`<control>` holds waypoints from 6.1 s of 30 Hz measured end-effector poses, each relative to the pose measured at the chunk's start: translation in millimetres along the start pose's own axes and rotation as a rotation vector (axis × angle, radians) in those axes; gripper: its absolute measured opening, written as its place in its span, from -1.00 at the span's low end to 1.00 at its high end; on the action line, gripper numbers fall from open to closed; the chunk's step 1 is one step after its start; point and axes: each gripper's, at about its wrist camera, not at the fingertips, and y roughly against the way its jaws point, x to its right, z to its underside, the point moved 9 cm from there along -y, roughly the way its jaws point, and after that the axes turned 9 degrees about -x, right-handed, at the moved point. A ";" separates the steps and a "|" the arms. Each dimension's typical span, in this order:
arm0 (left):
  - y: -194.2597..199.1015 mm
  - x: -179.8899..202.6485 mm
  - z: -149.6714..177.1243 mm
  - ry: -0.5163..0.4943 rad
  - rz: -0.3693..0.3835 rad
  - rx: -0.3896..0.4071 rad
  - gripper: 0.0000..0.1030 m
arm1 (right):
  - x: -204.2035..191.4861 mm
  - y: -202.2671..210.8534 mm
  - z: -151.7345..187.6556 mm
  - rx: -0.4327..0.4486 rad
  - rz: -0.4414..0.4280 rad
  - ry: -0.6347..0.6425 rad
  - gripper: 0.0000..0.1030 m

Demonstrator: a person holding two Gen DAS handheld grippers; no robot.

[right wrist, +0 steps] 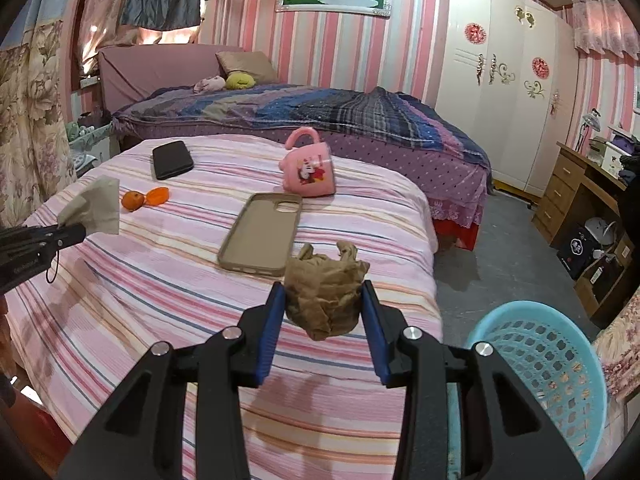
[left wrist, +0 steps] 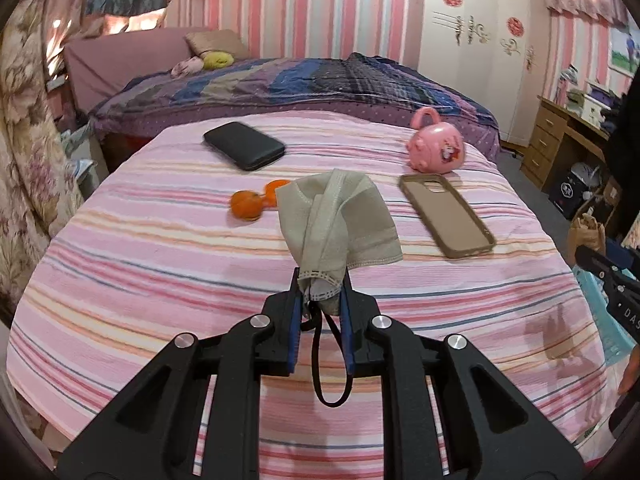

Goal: Collect trash
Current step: 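Carry the mask and cork piece over the blue basket with both tools, then open both tools over the basket to drop the mask and cork piece, then move both open tools back over the bed toward the orange peel and cap, then grasp the orange peel with the left tool and lift it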

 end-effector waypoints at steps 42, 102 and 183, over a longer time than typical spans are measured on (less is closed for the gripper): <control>-15.8 374.6 26.8 -0.406 0.296 -0.021 -0.68 | 287.4 36.6 114.9 -0.050 0.298 -0.410 -0.25; -3.2 84.6 -72.5 -0.128 -0.025 0.142 0.89 | 150.4 -9.2 27.8 -0.020 0.270 -0.343 0.88; -88.7 -185.4 -79.2 0.128 -0.119 -0.072 -0.44 | -167.7 -146.5 -98.3 -0.129 -0.155 0.024 0.91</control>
